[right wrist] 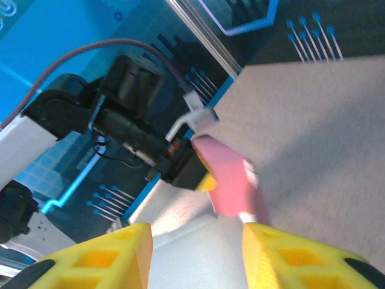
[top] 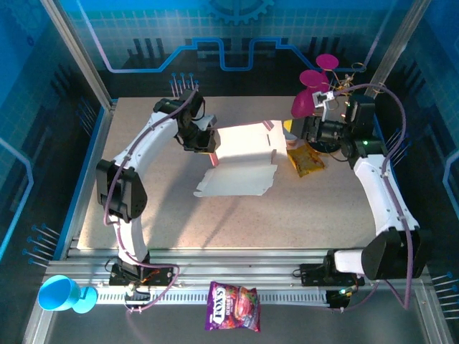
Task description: Fold the paper box
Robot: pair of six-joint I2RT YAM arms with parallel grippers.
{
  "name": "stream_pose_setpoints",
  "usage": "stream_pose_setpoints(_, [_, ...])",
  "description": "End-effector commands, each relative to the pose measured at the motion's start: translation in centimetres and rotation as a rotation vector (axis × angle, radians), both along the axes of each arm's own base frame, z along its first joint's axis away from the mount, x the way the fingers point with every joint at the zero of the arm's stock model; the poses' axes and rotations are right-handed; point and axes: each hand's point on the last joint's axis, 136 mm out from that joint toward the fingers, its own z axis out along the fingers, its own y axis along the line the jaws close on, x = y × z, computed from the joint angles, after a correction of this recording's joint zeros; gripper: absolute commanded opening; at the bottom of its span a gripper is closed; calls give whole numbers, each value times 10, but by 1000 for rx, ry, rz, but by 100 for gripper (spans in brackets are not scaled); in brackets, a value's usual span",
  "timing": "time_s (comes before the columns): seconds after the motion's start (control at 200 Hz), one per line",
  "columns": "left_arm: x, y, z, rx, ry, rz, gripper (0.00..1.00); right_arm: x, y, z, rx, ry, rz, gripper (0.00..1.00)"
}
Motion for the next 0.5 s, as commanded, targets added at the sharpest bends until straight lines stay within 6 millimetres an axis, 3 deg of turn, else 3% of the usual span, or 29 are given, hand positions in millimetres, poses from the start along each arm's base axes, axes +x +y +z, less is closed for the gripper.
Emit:
stream_pose_setpoints(0.0, [4,-7,17,-86,-36,-59,0,-3,-2,6,67,-18,55,41])
stream_pose_setpoints(0.075, [4,-8,17,-106,-34,-75,0,3,-12,-7,82,-3,35,40])
stream_pose_setpoints(0.175, [4,-9,11,-105,-26,-86,0,11,-22,-1,199,-20,55,43])
stream_pose_setpoints(0.26, [6,-9,8,-111,-21,-85,0,11,-15,-2,240,7,117,43])
stream_pose_setpoints(0.495, [9,-13,9,-133,-17,-80,0,2,1,-34,191,88,164,43])
